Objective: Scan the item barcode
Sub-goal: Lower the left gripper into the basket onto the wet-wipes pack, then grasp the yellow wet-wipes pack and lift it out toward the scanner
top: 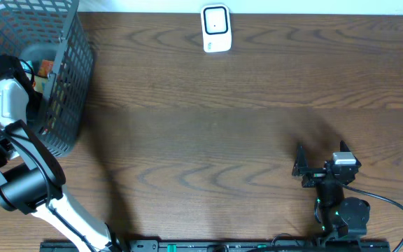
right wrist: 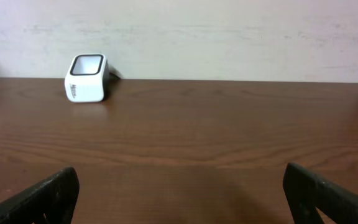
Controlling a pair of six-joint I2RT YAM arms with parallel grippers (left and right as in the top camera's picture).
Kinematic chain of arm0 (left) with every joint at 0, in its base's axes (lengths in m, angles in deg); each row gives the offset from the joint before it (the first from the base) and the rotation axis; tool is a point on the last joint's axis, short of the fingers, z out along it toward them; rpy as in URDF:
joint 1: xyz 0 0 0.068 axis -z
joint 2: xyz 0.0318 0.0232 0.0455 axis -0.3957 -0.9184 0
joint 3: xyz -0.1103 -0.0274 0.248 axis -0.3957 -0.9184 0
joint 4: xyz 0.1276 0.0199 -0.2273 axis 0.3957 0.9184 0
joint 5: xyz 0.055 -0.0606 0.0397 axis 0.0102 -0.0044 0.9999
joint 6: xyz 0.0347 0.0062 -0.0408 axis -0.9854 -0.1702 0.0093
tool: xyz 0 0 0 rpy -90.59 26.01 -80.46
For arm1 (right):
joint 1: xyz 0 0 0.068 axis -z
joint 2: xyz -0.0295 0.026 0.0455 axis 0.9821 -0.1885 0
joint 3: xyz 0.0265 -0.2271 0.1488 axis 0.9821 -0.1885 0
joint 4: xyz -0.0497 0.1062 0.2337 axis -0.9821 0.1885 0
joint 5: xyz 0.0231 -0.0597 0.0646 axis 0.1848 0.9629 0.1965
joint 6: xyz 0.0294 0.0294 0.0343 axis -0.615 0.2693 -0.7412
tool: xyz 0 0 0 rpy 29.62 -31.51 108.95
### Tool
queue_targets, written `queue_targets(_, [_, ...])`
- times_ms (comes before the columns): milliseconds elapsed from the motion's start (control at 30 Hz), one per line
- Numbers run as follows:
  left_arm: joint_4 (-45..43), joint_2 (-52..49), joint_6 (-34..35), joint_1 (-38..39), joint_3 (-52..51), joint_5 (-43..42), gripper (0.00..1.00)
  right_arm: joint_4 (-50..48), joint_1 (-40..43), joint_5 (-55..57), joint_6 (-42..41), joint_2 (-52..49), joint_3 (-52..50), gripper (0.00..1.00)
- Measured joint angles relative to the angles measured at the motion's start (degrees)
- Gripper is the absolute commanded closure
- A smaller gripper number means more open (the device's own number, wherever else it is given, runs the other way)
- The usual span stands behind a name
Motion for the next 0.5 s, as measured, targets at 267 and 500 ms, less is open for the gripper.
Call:
queue_targets(267, [-4.2, 11.8, -0.2, 0.0, -0.4, -5.3, 0.93, 0.0, 0.0, 0.0, 0.0, 0.0, 0.0, 0.01])
queue_targets(500, [-11.5, 34.5, -0.2, 0.0, 0.2, -6.6, 0.93, 0.0, 0.0, 0.0, 0.0, 0.0, 0.0, 0.01])
